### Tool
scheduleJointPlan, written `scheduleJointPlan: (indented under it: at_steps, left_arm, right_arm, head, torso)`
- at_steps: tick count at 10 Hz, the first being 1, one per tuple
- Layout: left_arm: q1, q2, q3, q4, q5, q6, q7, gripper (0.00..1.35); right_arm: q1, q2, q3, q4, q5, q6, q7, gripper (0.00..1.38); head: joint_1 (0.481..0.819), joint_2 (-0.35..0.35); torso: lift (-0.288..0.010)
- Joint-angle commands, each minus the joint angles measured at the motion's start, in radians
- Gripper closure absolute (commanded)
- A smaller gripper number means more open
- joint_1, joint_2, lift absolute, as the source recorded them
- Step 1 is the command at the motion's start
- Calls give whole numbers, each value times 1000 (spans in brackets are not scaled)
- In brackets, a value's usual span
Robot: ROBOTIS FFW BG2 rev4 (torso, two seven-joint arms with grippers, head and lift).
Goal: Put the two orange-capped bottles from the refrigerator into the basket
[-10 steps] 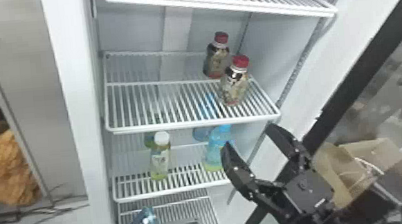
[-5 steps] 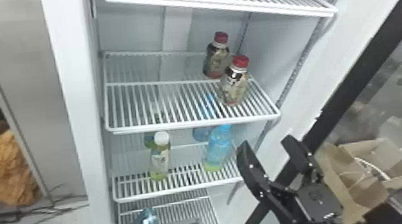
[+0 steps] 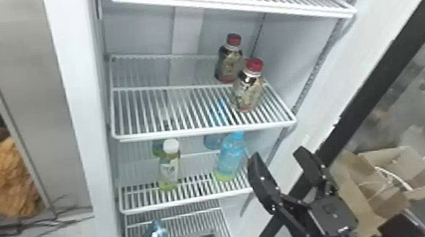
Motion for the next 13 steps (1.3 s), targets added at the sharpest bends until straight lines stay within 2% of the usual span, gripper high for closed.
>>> scheduleJointPlan:
  at_steps: [1,13]
  left_arm:
    - [-2,0,0,0,0,0,0,1208]
    - [-2,0,-2,0,4,-2,0,1208]
  right_arm:
    - [0,-1,0,-2,-2,3,0,110]
    - [2,-5,6,-7,2,0,3,110]
  head:
    - [695,-350]
    - [695,-350]
  torso:
    - [-40]
    - [-40]
